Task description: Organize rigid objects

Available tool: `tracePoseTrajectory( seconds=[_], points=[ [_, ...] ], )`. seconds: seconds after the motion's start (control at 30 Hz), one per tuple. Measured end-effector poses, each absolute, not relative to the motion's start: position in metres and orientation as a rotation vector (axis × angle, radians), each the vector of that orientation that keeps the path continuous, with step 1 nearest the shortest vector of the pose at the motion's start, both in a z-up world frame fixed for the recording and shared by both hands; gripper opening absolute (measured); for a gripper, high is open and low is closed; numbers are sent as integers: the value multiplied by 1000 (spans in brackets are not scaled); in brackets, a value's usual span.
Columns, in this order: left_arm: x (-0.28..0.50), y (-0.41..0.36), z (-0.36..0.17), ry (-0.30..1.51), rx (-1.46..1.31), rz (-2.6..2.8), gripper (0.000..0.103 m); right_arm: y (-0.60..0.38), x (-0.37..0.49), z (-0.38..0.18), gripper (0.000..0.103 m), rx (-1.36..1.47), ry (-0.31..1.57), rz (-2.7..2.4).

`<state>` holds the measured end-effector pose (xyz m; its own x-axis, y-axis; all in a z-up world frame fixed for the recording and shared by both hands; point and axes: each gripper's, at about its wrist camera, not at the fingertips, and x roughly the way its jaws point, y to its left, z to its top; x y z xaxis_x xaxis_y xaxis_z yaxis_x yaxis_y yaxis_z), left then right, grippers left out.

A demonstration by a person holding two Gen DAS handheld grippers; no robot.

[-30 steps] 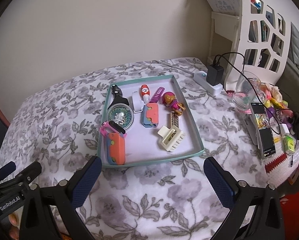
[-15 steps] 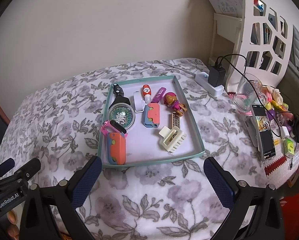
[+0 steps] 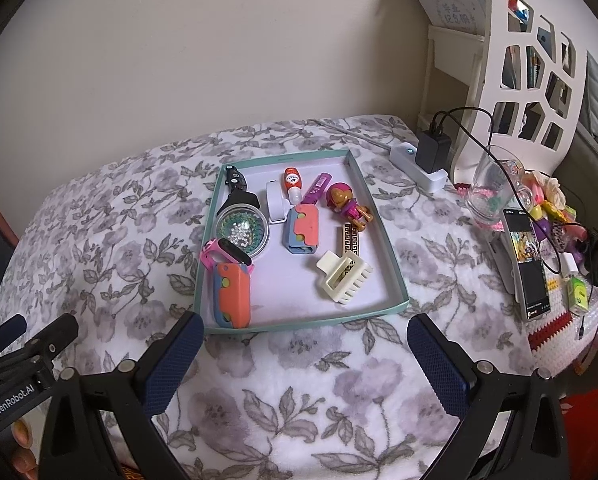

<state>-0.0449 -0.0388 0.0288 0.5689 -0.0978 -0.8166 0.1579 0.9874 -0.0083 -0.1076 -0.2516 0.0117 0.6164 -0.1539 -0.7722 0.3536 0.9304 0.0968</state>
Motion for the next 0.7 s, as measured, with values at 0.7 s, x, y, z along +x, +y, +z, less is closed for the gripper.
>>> tracePoseTrajectory(
  seconds=[0.7],
  points=[
    [-45, -38, 31, 945, 68, -140, 98, -251, -108, 10, 103, 249, 864, -296]
  ],
)
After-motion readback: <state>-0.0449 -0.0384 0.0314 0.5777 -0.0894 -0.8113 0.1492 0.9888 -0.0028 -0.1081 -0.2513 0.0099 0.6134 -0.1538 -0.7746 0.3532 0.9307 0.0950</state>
